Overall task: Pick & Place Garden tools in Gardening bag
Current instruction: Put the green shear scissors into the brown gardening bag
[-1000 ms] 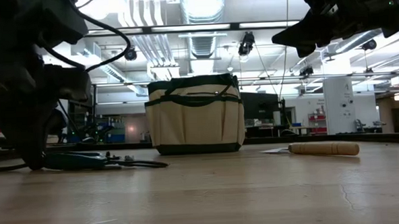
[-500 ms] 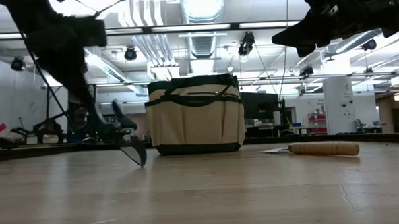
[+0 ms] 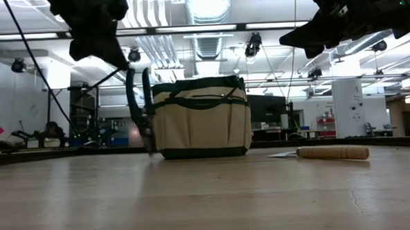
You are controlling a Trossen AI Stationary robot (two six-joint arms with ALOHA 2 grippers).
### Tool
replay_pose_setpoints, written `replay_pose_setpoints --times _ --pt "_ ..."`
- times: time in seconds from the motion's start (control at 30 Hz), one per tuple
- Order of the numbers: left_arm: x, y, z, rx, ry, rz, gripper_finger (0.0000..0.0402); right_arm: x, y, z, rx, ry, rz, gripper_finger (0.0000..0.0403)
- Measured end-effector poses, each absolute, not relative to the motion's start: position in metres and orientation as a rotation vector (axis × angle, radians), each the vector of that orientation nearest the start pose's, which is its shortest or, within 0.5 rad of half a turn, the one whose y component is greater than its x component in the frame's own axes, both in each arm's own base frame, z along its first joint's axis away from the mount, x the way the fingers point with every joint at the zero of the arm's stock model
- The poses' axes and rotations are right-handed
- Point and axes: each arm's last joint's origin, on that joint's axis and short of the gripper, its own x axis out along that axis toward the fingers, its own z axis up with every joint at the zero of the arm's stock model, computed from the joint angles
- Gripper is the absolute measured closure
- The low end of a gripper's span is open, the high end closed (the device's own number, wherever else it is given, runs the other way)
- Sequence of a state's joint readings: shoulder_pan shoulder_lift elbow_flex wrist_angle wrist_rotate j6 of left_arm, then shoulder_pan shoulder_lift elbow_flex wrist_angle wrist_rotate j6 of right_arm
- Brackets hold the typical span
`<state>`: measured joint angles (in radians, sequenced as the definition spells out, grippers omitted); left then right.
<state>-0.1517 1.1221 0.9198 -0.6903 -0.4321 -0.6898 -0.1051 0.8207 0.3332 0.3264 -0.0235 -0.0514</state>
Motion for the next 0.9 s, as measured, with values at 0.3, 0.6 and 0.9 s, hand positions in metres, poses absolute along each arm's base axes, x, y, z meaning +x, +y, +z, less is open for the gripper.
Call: replay_pose_setpoints --times 0.3,0.6,0.9 --pt "0.22 -0.019 0.307 -0.435 0.63 0.532 0.0399 0.179 -0.018 0.219 -0.042 0.163 -0.077 0.0394" --pt "0.221 -0.011 0.317 -0.429 0.584 0.581 0.0398 0.179 -0.018 0.219 -0.042 0.163 -0.077 0.0394" --pt "0.215 -0.002 0.335 -0.369 0.503 0.646 0.0397 0.179 -0.018 0.219 -0.042 0.163 -0.077 0.0394"
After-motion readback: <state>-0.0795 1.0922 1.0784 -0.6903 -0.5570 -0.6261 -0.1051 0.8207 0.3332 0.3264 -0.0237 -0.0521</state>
